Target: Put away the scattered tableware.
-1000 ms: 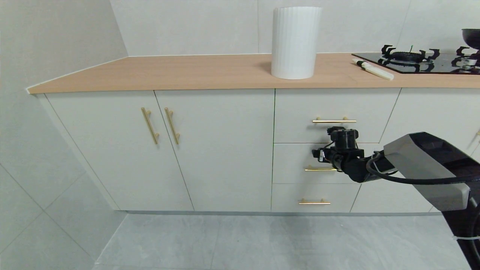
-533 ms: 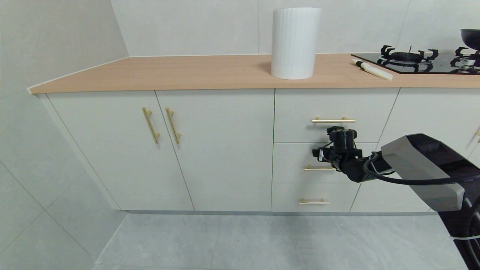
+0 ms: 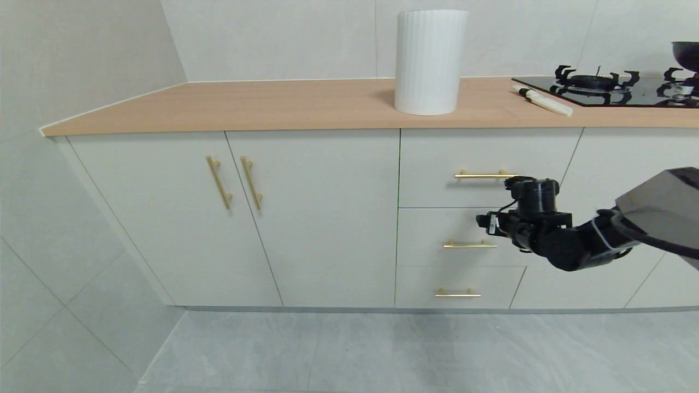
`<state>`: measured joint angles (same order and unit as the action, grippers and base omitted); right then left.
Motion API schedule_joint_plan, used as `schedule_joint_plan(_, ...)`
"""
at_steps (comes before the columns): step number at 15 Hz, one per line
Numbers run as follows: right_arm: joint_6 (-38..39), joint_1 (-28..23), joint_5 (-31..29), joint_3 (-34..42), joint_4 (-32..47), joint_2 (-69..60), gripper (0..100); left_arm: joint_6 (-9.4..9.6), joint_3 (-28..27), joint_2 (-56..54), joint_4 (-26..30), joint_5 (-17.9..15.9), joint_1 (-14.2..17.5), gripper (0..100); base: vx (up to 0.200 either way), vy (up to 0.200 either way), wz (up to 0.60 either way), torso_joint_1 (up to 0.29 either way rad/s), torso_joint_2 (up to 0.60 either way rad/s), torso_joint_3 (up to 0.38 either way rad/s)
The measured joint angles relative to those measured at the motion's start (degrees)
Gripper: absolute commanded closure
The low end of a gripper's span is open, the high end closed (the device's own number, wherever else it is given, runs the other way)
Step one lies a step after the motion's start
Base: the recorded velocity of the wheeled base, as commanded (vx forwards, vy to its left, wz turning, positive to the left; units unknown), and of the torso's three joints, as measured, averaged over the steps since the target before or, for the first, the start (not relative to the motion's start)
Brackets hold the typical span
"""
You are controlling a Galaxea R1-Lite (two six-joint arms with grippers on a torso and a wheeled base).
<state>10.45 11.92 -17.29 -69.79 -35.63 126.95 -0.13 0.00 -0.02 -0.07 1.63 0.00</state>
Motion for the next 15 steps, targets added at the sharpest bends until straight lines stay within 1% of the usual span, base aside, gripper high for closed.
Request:
schedule_joint_plan(5, -1.1, 1.3, -2.7, 23.6, -9.9, -22.8, 0, -0.02, 0.0, 0.0, 0.0, 0.0, 0.0, 0, 0.000, 0.000, 0.00, 0.000, 0.00, 0.000)
schedule_joint_plan(6, -1.9, 1.4, -3.4, 27.8, -11.0, -28.4, 0, -0.02, 0.0, 0.0, 0.0, 0.0, 0.0, 0, 0.000, 0.000, 0.00, 0.000, 0.00, 0.000)
schedule_joint_plan(9, -6.2, 1.6, -4.4, 36.9, -11.4, -44.2, 0, -0.02, 0.0, 0.0, 0.0, 0.0, 0.0, 0, 0.000, 0.000, 0.00, 0.000, 0.00, 0.000)
schedule_joint_plan(11, -9.4, 1.6, -5.0, 41.3, -8.0, -56.3, 0, -0.02, 0.0, 0.0, 0.0, 0.0, 0.0, 0, 0.000, 0.000, 0.00, 0.000, 0.00, 0.000)
schedule_joint_plan(13, -11.7, 1.4, -5.9, 43.7, -0.7, -68.3, 0, -0.02, 0.0, 0.0, 0.0, 0.0, 0.0, 0, 0.000, 0.000, 0.00, 0.000, 0.00, 0.000)
schedule_joint_plan(15, -14.3, 0.3, -6.3, 45.1, 8.4, -80.8, 0, -0.02, 0.0, 0.0, 0.0, 0.0, 0.0, 0, 0.000, 0.000, 0.00, 0.000, 0.00, 0.000)
